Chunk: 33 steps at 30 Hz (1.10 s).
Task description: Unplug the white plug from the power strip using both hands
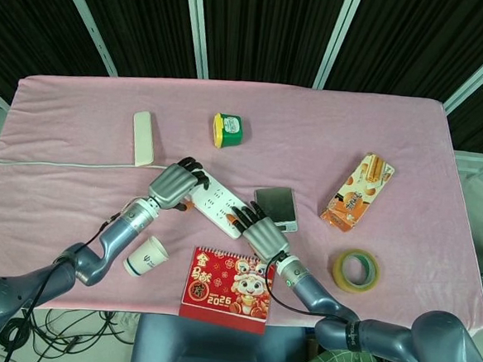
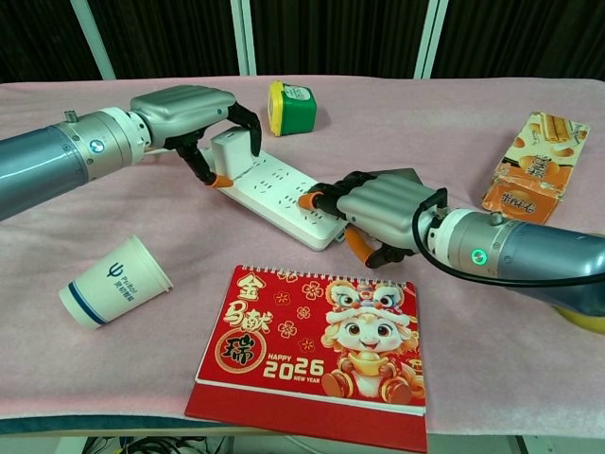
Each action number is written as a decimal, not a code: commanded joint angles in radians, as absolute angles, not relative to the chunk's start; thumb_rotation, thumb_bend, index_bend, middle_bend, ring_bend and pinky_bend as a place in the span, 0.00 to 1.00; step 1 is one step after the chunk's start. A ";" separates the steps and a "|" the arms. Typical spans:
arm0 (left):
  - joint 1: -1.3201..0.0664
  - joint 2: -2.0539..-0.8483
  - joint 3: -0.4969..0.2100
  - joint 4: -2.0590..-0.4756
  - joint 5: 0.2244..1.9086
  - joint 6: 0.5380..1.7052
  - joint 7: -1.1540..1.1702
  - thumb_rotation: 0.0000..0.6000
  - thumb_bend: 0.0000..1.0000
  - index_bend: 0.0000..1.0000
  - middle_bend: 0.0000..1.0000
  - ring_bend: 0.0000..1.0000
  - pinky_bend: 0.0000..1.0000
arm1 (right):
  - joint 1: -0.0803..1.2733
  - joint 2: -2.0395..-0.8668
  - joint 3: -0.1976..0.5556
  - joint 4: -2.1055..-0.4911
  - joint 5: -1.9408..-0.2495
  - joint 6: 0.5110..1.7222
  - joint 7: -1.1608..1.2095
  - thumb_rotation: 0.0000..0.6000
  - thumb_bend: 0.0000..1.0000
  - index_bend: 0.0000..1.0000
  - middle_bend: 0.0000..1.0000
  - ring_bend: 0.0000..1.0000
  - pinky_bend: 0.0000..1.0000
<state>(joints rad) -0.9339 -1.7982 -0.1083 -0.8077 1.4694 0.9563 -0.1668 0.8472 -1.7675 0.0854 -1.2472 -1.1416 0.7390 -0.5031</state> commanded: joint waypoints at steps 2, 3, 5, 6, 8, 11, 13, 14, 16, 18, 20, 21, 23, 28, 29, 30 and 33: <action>-0.924 -1.828 -0.099 -0.760 1.500 1.011 -0.214 1.00 0.64 0.64 0.67 0.20 0.18 | 0.849 -1.764 0.082 -1.252 -1.131 0.732 -0.509 1.00 0.78 0.32 0.26 0.22 0.05; -0.923 -1.831 -0.096 -0.751 1.506 1.016 -0.221 1.00 0.64 0.64 0.67 0.20 0.18 | 0.850 -1.763 0.082 -1.252 -1.129 0.731 -0.511 1.00 0.78 0.32 0.26 0.22 0.05; -0.923 -1.839 -0.092 -0.736 1.518 1.034 -0.236 1.00 0.64 0.64 0.67 0.20 0.18 | 0.851 -1.763 0.082 -1.252 -1.125 0.732 -0.514 1.00 0.78 0.32 0.26 0.22 0.05; -0.923 -1.843 -0.093 -0.730 1.522 1.047 -0.244 1.00 0.64 0.64 0.67 0.20 0.18 | 0.851 -1.763 0.083 -1.253 -1.123 0.732 -0.514 1.00 0.78 0.32 0.26 0.22 0.05; -0.922 -1.854 -0.099 -0.716 1.531 1.084 -0.263 1.00 0.64 0.64 0.67 0.20 0.18 | 0.853 -1.762 0.083 -1.255 -1.121 0.733 -0.517 1.00 0.78 0.32 0.26 0.22 0.05; -0.923 -1.862 -0.102 -0.697 1.541 1.111 -0.282 1.00 0.64 0.64 0.67 0.20 0.18 | 0.853 -1.761 0.084 -1.259 -1.120 0.739 -0.519 1.00 0.78 0.32 0.26 0.22 0.05; -0.925 -1.861 -0.103 -0.692 1.545 1.122 -0.288 1.00 0.64 0.64 0.67 0.20 0.18 | 0.853 -1.762 0.088 -1.261 -1.122 0.749 -0.518 1.00 0.78 0.32 0.26 0.22 0.05; -0.925 -1.859 -0.106 -0.693 1.546 1.128 -0.291 1.00 0.64 0.64 0.67 0.20 0.18 | 0.852 -1.763 0.090 -1.261 -1.124 0.757 -0.517 1.00 0.78 0.32 0.25 0.22 0.05; -0.925 -1.849 -0.111 -0.702 1.546 1.140 -0.297 1.00 0.64 0.64 0.67 0.20 0.18 | 0.849 -1.766 0.096 -1.260 -1.130 0.776 -0.515 1.00 0.77 0.30 0.22 0.20 0.05; -0.923 -1.832 -0.113 -0.722 1.546 1.144 -0.298 1.00 0.64 0.64 0.67 0.20 0.18 | 0.846 -1.773 0.103 -1.257 -1.138 0.802 -0.515 1.00 0.77 0.24 0.18 0.16 0.05; -0.915 -1.811 -0.116 -0.754 1.544 1.156 -0.300 1.00 0.64 0.64 0.67 0.20 0.18 | 0.841 -1.781 0.112 -1.251 -1.144 0.834 -0.520 1.00 0.77 0.18 0.14 0.12 0.04; -0.908 -1.798 -0.116 -0.773 1.545 1.167 -0.301 1.00 0.64 0.64 0.67 0.20 0.18 | 0.838 -1.784 0.119 -1.250 -1.143 0.850 -0.524 1.00 0.77 0.16 0.13 0.11 0.04; -0.884 -1.771 -0.117 -0.811 1.544 1.204 -0.300 1.00 0.64 0.63 0.67 0.20 0.18 | 0.832 -1.785 0.135 -1.254 -1.136 0.880 -0.530 1.00 0.76 0.15 0.12 0.10 0.04; -0.789 -1.688 -0.116 -0.926 1.508 1.273 -0.346 1.00 0.63 0.62 0.66 0.20 0.18 | 0.810 -1.721 0.185 -1.317 -1.120 0.952 -0.527 1.00 0.75 0.12 0.12 0.10 0.04; -0.764 -1.665 -0.107 -0.954 1.499 1.277 -0.362 1.00 0.63 0.62 0.66 0.20 0.18 | 0.804 -1.697 0.190 -1.336 -1.115 0.960 -0.529 1.00 0.75 0.12 0.12 0.10 0.04; -0.750 -1.652 -0.101 -0.971 1.496 1.278 -0.369 1.00 0.63 0.62 0.66 0.20 0.18 | 0.799 -1.680 0.194 -1.347 -1.110 0.967 -0.531 1.00 0.74 0.12 0.12 0.10 0.04; -0.685 -1.606 -0.064 -1.021 1.482 1.283 -0.400 1.00 0.62 0.62 0.66 0.20 0.18 | 0.774 -1.606 0.199 -1.387 -1.089 0.981 -0.533 1.00 0.71 0.12 0.12 0.10 0.04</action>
<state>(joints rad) -0.7316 -1.6448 -0.0930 -0.9807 1.4989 1.2702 -0.3705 0.7963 -1.6583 0.1883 -1.3506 -1.1082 0.9632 -0.5302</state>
